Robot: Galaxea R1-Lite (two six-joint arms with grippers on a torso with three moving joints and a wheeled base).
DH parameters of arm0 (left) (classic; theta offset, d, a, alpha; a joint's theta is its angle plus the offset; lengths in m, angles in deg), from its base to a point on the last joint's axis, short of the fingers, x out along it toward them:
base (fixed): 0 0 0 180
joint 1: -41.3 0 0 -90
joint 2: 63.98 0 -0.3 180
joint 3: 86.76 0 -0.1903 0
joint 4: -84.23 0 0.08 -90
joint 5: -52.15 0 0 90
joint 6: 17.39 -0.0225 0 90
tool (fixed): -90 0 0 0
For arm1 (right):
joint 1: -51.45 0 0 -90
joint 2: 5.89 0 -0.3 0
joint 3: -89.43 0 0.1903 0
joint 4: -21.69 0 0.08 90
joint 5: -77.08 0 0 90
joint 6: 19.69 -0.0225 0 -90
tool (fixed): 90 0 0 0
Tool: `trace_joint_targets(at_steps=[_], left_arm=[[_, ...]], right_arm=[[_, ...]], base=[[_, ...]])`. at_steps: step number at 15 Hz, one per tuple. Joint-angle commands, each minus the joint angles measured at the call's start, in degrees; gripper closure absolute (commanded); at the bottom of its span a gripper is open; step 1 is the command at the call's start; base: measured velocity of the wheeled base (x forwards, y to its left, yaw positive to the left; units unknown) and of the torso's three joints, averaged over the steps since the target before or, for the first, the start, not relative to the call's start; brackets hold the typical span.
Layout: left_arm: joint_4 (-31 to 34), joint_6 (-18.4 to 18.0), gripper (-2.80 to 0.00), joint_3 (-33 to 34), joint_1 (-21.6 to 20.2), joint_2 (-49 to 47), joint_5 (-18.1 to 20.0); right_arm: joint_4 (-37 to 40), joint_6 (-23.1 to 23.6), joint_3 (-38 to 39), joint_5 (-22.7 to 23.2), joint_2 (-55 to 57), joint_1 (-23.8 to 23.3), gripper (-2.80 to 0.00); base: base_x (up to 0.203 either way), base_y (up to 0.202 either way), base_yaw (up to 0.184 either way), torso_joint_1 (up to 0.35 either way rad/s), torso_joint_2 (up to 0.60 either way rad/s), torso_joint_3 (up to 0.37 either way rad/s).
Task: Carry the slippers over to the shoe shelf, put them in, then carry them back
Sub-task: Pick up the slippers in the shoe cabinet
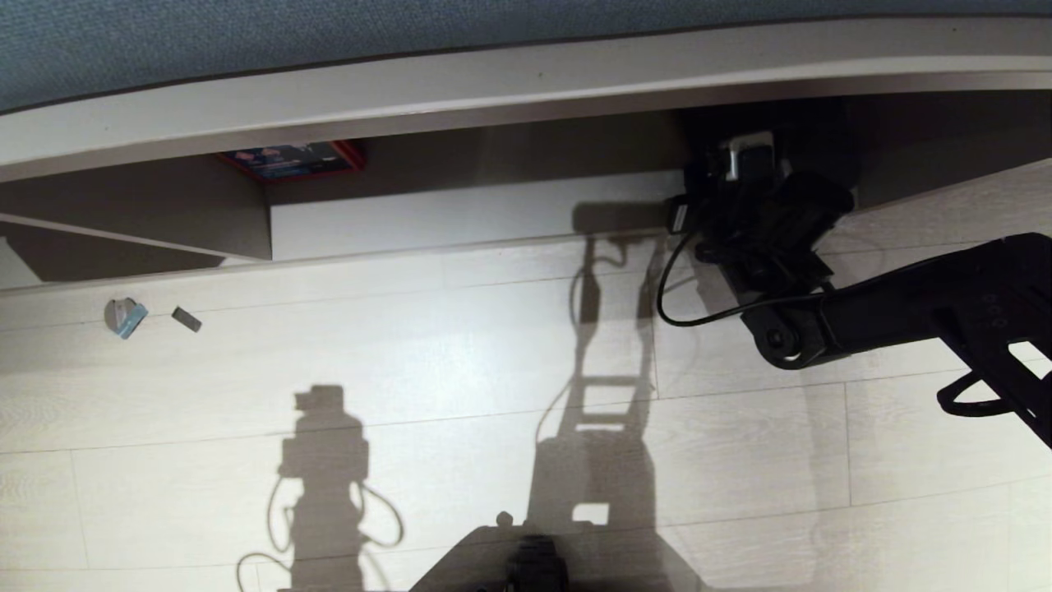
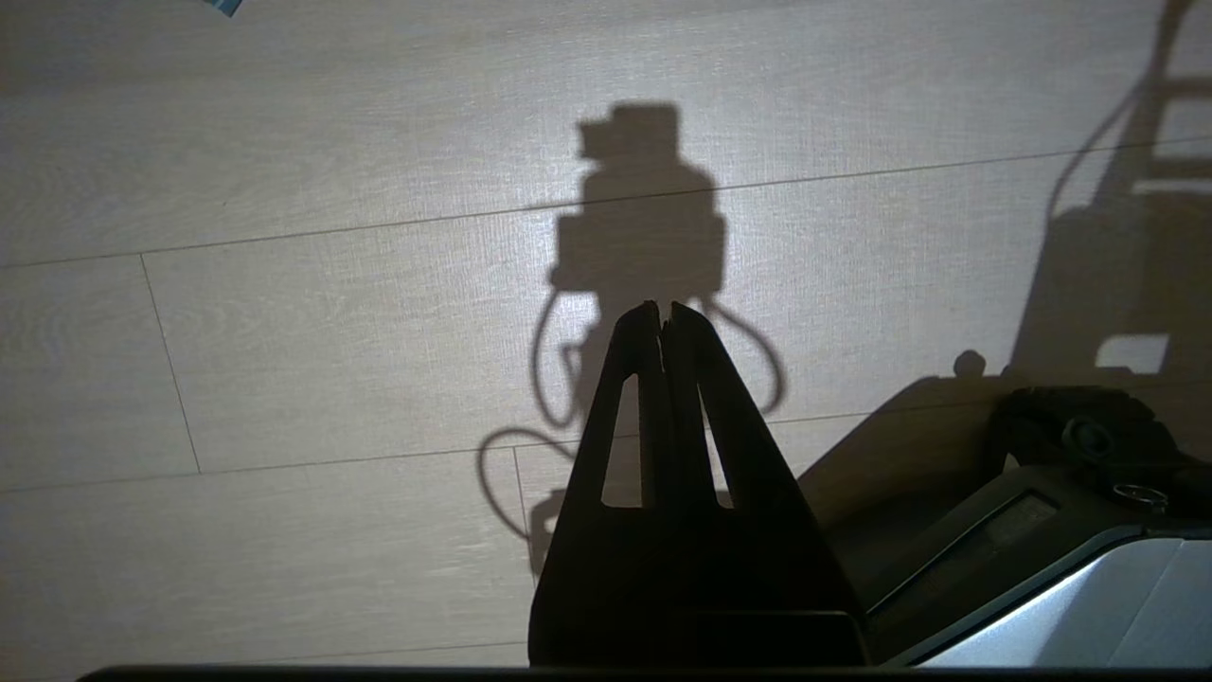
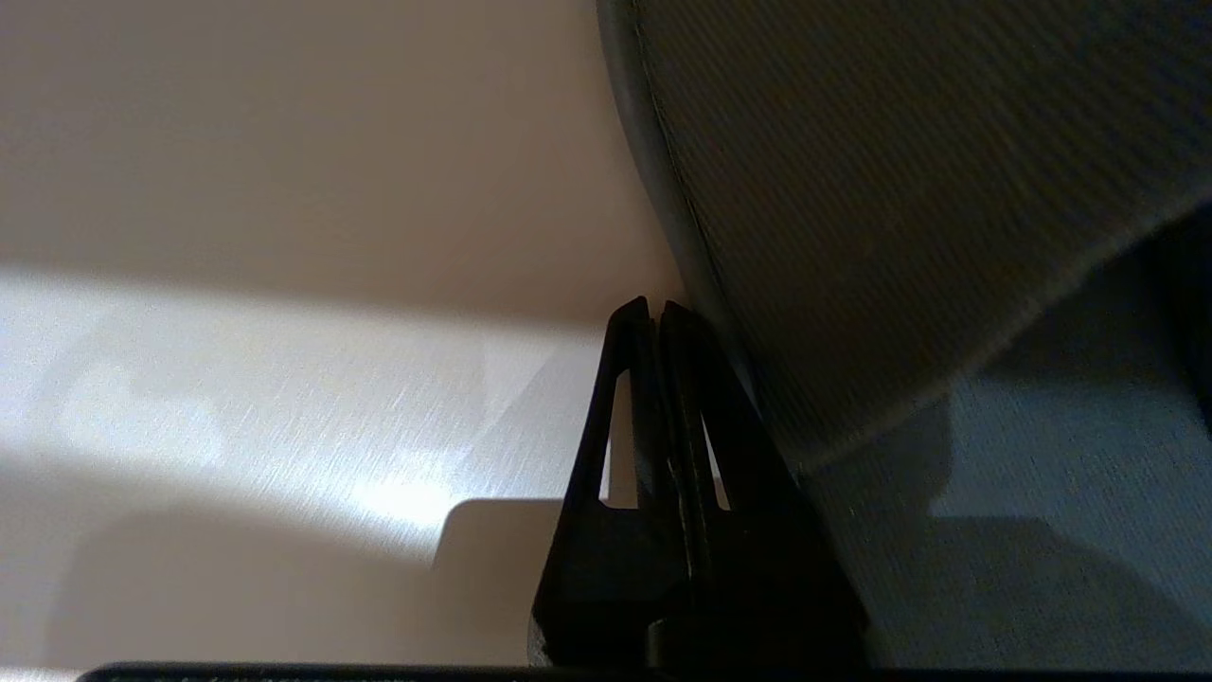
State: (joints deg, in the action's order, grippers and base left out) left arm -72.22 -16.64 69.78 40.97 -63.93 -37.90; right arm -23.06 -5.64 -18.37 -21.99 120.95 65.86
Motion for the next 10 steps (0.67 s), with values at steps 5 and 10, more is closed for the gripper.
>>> trace_joint_targets(at_steps=[5, 10], left_arm=[[0.0, 0.0, 0.00, 0.0, 0.0, -0.1, 0.0], [0.0, 0.0, 0.00, 0.1, 0.0, -0.1, 0.0]], right_arm=[[3.9, 0.0, -9.1, -0.2, 2.1, -1.4, 0.00], [7.1, -0.2, -14.7, 0.0, 3.6, -1.2, 0.00]], base=[[0.000, 0.000, 0.000, 0.000, 0.00, 0.000], [0.000, 0.000, 0.000, 0.000, 0.00, 0.000]])
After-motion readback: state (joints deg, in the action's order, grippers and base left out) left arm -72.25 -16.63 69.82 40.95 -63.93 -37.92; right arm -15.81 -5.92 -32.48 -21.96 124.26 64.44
